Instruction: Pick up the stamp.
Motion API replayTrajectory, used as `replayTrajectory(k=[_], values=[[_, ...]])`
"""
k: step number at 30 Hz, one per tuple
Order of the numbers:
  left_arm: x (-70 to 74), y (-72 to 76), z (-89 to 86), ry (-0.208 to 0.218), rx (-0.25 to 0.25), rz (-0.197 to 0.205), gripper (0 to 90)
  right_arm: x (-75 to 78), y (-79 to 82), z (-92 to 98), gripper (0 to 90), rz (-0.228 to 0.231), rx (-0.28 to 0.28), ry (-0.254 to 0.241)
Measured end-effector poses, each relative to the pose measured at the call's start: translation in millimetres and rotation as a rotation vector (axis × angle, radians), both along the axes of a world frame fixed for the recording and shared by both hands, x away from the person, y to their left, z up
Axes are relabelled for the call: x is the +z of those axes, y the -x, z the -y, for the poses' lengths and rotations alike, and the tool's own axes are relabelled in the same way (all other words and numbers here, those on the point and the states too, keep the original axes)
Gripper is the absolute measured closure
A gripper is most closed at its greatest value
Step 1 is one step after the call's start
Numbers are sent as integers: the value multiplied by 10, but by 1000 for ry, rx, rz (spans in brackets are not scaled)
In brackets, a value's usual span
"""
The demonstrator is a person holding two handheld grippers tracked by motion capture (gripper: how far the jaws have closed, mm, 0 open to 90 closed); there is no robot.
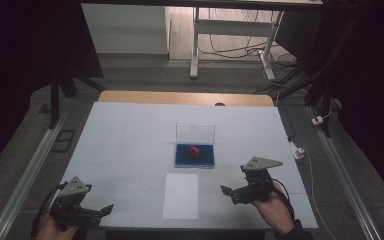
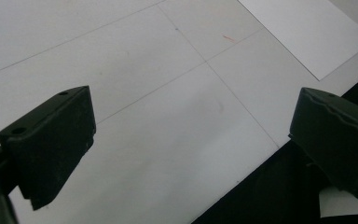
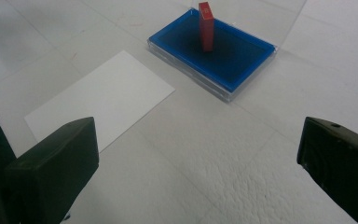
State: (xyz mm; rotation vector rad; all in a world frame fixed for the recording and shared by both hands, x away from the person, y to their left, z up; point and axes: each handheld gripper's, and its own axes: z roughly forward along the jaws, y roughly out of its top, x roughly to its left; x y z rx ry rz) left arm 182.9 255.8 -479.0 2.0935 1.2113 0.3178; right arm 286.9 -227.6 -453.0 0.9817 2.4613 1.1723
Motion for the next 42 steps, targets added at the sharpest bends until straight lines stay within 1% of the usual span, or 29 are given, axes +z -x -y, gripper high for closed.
replayTrajectory(k=[2, 6, 12, 26, 30, 31, 35, 37, 40, 42], values=[[0, 0, 1, -1, 1, 0, 7, -3, -30, -34, 0, 2, 5, 6], [0, -2, 1, -2, 0, -1, 7, -15, -100, -103, 0, -3, 14, -3], [-1, -10, -1, 4, 0, -6, 6, -21, -216, -219, 0, 1, 38, 11], [-2, -21, -3, 6, -8, -9, 6, -74, -542, -488, 0, 14, 64, 20], [-2, -23, -4, 8, -7, -10, 6, -101, -625, -557, 0, 3, 63, 27], [-2, -23, -4, 8, -7, -10, 6, -101, -625, -557, 0, 3, 63, 27], [-3, -23, -3, 7, -6, -9, 7, -156, -741, -642, 0, -26, 66, 23], [-3, -23, -4, 8, -7, -10, 6, -185, -788, -677, 0, -35, 64, 44], [-4, -24, -3, 9, -7, -11, 7, -229, -845, -729, 0, -34, 51, 55], [-4, -24, -3, 8, -7, -11, 6, -255, -875, -771, 0, -31, 56, 67]])
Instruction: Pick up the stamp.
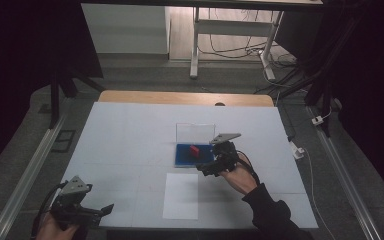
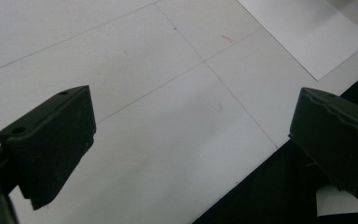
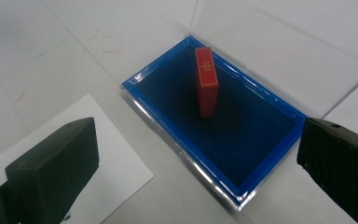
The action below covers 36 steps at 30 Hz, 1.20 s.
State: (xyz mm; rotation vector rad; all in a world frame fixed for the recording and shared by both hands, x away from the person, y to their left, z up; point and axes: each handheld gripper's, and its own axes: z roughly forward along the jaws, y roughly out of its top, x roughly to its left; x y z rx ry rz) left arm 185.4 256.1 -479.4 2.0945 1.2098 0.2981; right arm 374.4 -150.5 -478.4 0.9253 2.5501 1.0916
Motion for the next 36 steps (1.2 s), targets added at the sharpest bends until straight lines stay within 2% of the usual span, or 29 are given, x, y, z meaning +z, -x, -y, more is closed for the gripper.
replayTrajectory(k=[8, 15, 17, 18, 20, 22, 23, 24, 25, 26, 27, 31, 36], values=[[0, -2, -3, 2, 0, -2, 7, -75, -123, -176, 0, 13, 6, 48], [-1, -3, -5, 3, 1, -3, 7, -148, -253, -280, 0, 14, 5, 75], [0, -3, -5, 2, 1, -3, 7, -149, -264, -292, 24, 12, 5, 78], [0, -3, -4, 2, 1, -3, 7, -146, -287, -310, 105, 17, 5, 75], [0, -3, -4, 2, 1, -3, 7, -144, -314, -321, 190, 10, 13, 64], [0, -3, -4, 2, 1, -3, 8, -136, -336, -329, 279, 22, 8, 68], [0, -3, -4, 2, 1, -3, 8, -136, -336, -329, 279, 22, 8, 68], [-1, -4, -5, 2, 1, -3, 8, -133, -361, -336, 361, 21, 16, 77], [-1, -4, -5, 2, 1, -3, 8, -132, -372, -342, 406, 26, 15, 82], [-1, -4, -5, 2, 1, -3, 8, -133, -386, -342, 450, 9, 25, 73], [-1, -4, -5, 2, 1, -4, 8, -138, -398, -346, 476, -1, 31, 71], [-1, -4, -3, 1, -1, -4, 8, -154, -408, -375, 588, 6, 50, 85], [-1, -4, -3, 1, -2, -4, 9, -145, -418, -386, 707, 10, 47, 77]])
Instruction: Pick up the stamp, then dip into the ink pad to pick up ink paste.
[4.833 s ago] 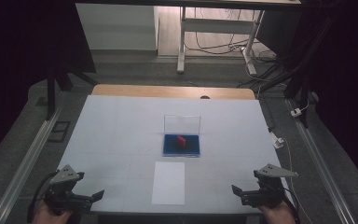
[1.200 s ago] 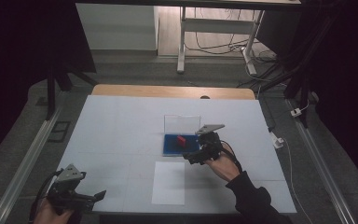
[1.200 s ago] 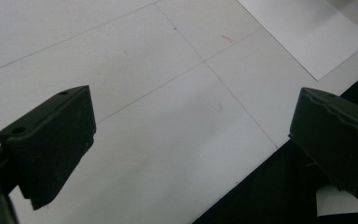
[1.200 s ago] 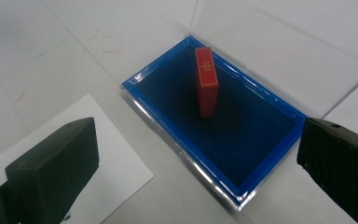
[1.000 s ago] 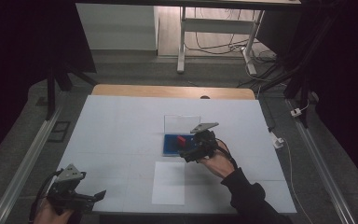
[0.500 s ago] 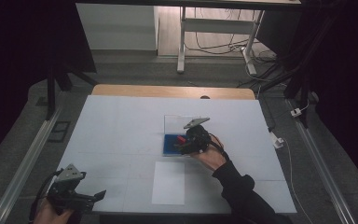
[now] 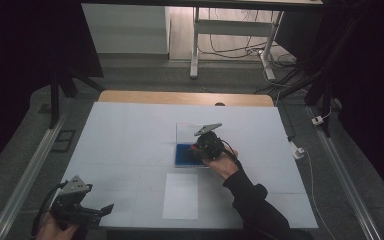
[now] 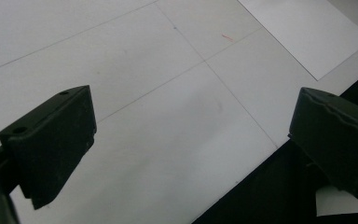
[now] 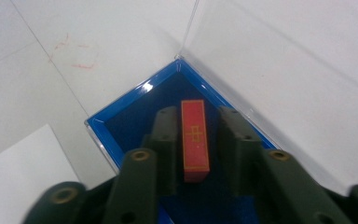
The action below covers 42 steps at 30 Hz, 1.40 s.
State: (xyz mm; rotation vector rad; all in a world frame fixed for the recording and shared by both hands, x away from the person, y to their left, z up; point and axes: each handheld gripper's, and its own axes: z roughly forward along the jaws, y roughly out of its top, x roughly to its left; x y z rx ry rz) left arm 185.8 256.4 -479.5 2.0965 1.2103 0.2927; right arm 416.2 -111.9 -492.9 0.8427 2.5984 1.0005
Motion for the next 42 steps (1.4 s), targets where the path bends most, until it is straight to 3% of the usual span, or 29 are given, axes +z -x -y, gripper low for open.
replayTrajectory(k=[3, 24, 42], values=[[0, -1, 0, 0, 0, -1, 9, 1, -2, 6, 794, 3, 5, 0], [7, 4, -18, 19, 0, 3, 12, 107, 65, 59, 803, 31, 57, 13], [2, -9, -26, 26, -2, -7, 19, 129, -49, 166, 802, -1, 5, -19]])
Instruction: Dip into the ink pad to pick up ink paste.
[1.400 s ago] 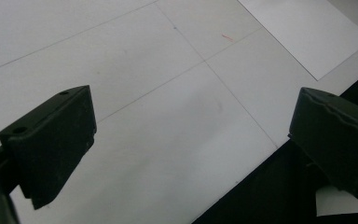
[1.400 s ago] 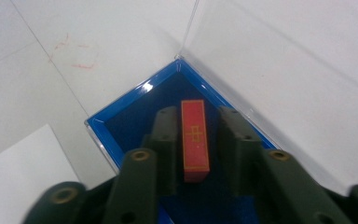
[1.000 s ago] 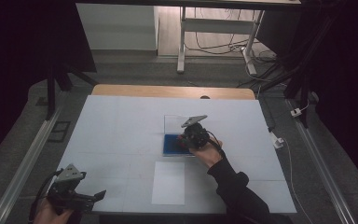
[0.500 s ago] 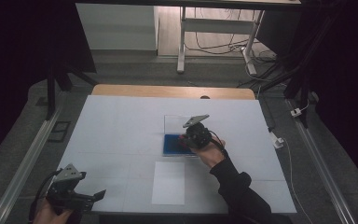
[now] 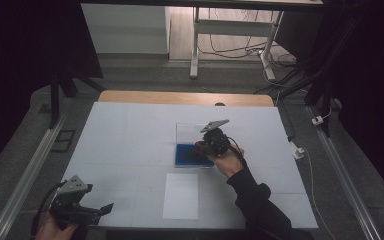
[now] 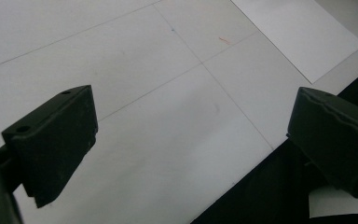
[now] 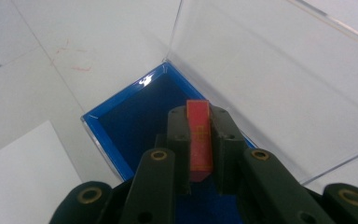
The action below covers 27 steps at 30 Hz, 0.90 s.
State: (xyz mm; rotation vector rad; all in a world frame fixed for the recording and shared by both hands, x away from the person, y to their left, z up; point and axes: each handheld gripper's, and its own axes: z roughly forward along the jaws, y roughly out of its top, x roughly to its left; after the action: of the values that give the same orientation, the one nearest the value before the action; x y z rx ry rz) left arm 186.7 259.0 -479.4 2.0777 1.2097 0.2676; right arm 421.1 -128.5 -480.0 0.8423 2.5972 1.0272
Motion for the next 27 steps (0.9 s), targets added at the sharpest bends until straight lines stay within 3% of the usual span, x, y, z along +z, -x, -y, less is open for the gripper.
replayTrajectory(k=[9, 13, 18, 25, 27], values=[[0, -3, -4, 0, 1, -2, 21, -76, -49, 19, 802, -27, 2, -15], [0, -3, -4, 1, 1, -2, 21, -103, -43, -11, 802, -31, 11, 3], [-1, -4, -2, 1, 1, -4, 21, -118, -17, -48, 804, -10, 20, 32], [-4, -8, 1, -3, 1, -8, 23, -146, -22, -20, 807, -26, 1, 4], [-5, -11, 3, -3, 0, -10, 23, -149, 1, -41, 807, -3, 1, 18]])
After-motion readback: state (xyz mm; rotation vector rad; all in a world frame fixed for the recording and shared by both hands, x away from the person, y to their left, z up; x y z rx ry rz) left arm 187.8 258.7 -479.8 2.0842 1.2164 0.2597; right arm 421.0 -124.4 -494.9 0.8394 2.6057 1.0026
